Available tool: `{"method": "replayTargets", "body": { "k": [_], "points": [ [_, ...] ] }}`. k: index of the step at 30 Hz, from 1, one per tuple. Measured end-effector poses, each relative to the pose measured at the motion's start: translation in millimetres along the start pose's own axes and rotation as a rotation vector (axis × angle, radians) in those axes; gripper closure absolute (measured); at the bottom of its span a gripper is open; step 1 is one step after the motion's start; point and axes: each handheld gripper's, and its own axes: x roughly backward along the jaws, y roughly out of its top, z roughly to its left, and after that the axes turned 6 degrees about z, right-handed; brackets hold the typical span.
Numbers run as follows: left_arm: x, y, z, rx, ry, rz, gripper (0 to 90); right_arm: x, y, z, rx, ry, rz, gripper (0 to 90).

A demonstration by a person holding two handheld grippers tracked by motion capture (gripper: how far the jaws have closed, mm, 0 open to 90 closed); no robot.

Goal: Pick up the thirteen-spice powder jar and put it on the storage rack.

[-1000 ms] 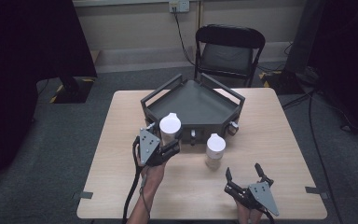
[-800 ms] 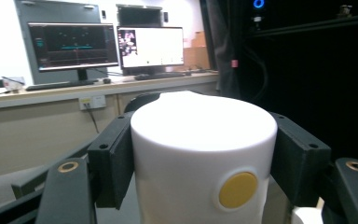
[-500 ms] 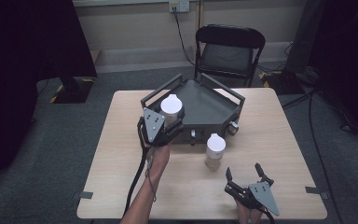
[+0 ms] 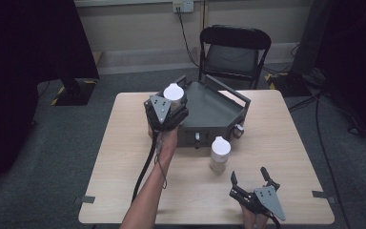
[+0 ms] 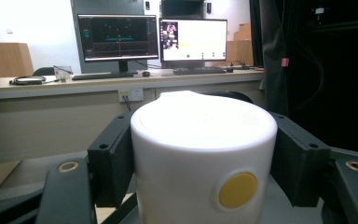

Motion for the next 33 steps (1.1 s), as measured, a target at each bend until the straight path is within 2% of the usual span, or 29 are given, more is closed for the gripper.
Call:
{"method": "replayTargets", "body": {
  "k": [8,14,17,22,24,30,33],
  "points": [
    [-12.0,-6.4,3.4,0.004,0.003,0.016,31.3,0.0,-0.1,0.2,0.002,0.000,0.000,0.6],
    [-14.9,-9.8,1.4,-0.029,-0.007,0.020,31.3,-0.1,0.1,0.5,-0.004,-0.005,0.000,0.6],
    [-16.2,-10.6,2.0,-0.008,-0.013,0.024,31.3,-0.1,0.3,0.6,-0.002,-0.005,0.001,0.6],
    [-17.2,-11.1,0.1,-0.029,-0.013,0.032,31.2,-0.1,0.2,0.8,-0.002,-0.006,0.001,0.6],
    [-17.7,-13.1,0.5,-0.019,-0.012,0.035,31.3,-0.1,0.1,0.7,-0.001,-0.005,0.000,0.6],
    [-17.7,-18.2,1.5,-0.028,-0.008,0.030,31.2,-0.1,-0.1,1.0,-0.001,-0.007,0.000,0.6],
    [-17.4,-19.0,2.0,-0.017,-0.007,0.029,31.3,-0.1,0.0,1.3,0.001,-0.007,0.000,0.6]
  ]
}}
